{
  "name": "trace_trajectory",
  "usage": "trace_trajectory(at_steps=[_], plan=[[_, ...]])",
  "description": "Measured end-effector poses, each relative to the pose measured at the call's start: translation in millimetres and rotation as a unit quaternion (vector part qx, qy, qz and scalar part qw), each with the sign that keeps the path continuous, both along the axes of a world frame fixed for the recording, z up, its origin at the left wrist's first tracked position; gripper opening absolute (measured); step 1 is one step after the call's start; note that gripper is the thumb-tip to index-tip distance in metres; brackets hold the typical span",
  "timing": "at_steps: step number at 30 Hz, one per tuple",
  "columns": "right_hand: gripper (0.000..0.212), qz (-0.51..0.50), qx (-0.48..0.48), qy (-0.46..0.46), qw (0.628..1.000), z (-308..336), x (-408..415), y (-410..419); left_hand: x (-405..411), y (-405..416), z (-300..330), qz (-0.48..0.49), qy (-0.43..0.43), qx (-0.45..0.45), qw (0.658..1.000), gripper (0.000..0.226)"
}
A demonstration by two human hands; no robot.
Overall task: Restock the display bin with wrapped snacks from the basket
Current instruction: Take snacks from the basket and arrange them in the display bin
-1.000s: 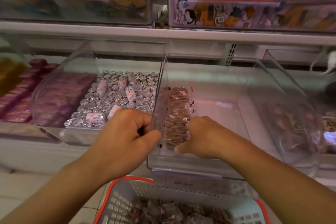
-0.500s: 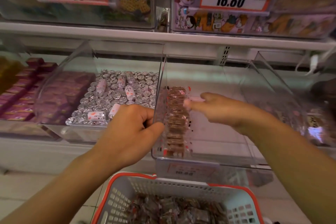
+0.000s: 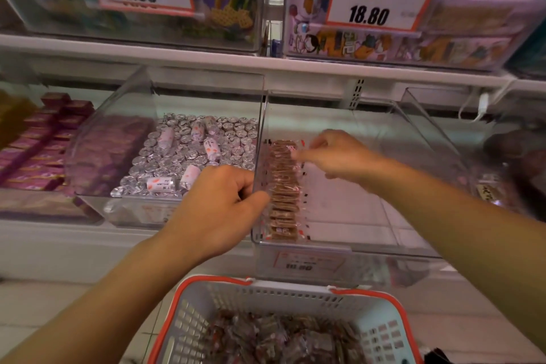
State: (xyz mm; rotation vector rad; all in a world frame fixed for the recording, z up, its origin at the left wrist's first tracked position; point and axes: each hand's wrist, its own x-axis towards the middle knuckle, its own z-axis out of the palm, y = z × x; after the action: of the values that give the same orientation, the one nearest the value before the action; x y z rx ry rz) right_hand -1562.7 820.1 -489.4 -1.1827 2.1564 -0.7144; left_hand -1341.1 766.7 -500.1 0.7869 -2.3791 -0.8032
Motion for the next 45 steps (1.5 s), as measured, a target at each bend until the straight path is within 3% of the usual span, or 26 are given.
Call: trace_trajectory(at_steps=[2,4,7,11,15,19,22,27,32,37,39,42,43,45], plan=[[0.024,0.196,-0.004,0.075,0.978,9.2,5.4,9.7,1.0,0.2,0.3,-0.006,0.001,-0.001,1.0,0.031],[0.029,0.331,0.05,0.136,0.932,11.0,18.9,16.2,0.3,0.5,1.7,-0.009,-0.002,0.002,1.0,0.03],[0.038,0.408,0.051,0.287,0.865,2.8,36.3,13.6,-0.9,0.4,2.8,-0.01,-0.01,-0.001,1.0,0.028],[0.053,0.405,0.048,0.36,0.839,-13.3,48.7,4.9,-0.5,-0.1,2.5,-0.02,-0.014,0.03,0.999,0.034],[0.064,0.422,0.051,0.36,0.831,-19.0,53.6,-1.3,-0.7,-0.7,2.8,-0.024,-0.018,0.063,0.998,0.039],[0.042,0.416,0.031,0.369,0.831,-16.6,46.8,-7.2,0.1,0.2,0.1,-0.032,-0.031,0.065,0.997,0.036],[0.051,0.409,0.002,0.38,0.83,-11.8,37.3,-8.7,0.2,2.0,-4.7,-0.027,-0.034,0.062,0.997,0.03],[0.036,0.39,-0.006,0.367,0.844,-11.8,30.7,-3.2,1.2,2.8,-3.7,-0.027,-0.049,0.047,0.997,0.028],[0.009,0.376,-0.015,0.376,0.847,-17.6,34.1,12.7,5.7,1.8,0.5,-0.02,-0.049,0.036,0.998,0.029],[0.013,0.386,-0.003,0.425,0.819,-27.5,41.4,23.7,7.4,2.5,4.2,-0.01,-0.053,0.032,0.998,0.029],[0.02,0.4,-0.023,0.494,0.772,-33.4,39.7,28.3,7.5,1.9,3.9,-0.013,-0.056,0.03,0.998,0.029],[0.048,0.403,-0.054,0.582,0.704,-38.4,36.2,33.0,7.0,0.8,2.1,-0.018,-0.056,0.03,0.998,0.029],[0.05,0.407,-0.051,0.581,0.703,-39.6,35.2,32.9,6.4,0.6,1.7,-0.019,-0.056,0.03,0.998,0.029],[0.055,0.4,-0.042,0.532,0.745,-39.4,31.8,32.2,6.5,0.8,1.1,-0.02,-0.054,0.033,0.998,0.028]])
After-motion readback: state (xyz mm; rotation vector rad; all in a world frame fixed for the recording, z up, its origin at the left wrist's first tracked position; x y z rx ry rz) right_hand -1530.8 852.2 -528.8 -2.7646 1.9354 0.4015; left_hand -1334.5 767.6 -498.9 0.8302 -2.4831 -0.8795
